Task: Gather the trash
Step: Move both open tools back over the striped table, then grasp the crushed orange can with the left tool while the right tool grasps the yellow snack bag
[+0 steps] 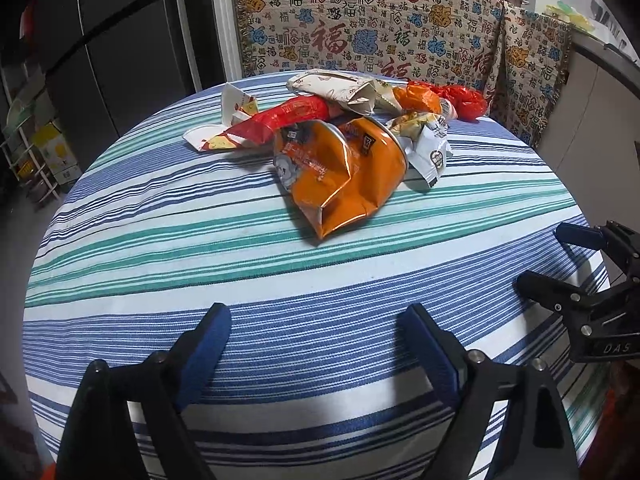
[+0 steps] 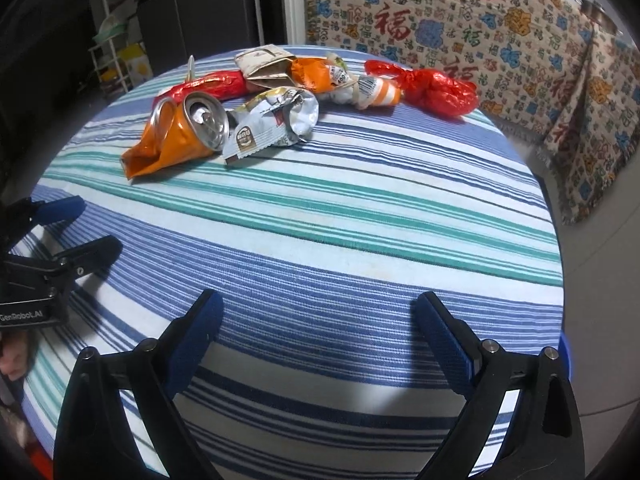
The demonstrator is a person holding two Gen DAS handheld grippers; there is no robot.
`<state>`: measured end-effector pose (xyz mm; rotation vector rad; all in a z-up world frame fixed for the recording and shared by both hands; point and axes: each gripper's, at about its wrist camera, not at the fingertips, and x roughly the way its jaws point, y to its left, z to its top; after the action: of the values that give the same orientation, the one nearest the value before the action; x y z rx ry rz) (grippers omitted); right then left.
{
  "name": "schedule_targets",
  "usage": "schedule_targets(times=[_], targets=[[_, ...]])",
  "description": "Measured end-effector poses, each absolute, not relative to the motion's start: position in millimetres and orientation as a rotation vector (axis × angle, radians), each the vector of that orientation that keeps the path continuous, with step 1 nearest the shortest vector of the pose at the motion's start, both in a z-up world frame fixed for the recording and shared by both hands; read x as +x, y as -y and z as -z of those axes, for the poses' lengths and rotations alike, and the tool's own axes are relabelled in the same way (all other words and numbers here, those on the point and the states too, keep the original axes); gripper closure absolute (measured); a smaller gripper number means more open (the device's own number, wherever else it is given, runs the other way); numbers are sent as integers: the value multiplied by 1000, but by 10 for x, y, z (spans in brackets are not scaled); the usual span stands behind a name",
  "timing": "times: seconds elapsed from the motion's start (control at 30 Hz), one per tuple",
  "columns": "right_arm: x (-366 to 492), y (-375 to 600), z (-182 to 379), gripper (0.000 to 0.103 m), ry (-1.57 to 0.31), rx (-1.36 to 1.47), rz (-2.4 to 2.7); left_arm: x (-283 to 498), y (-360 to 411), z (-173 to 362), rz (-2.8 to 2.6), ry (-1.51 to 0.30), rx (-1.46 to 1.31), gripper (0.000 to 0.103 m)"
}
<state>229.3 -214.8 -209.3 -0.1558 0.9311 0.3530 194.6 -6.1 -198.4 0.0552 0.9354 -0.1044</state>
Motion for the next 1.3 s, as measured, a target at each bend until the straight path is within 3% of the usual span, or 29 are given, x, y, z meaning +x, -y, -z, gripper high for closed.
schedule_targets(times=[0.67, 1.13, 1.3], targets=[[2308, 2178, 2097, 1, -916, -155, -351, 1919, -7, 1943, 118, -923, 18, 11], [2313, 2184, 2100, 0, -914, -157, -352, 2406, 133, 1495, 88, -823, 40, 13], [2312, 2186, 2101, 0, -914, -158, -354, 2584, 161, 1560, 63, -840, 56, 25]])
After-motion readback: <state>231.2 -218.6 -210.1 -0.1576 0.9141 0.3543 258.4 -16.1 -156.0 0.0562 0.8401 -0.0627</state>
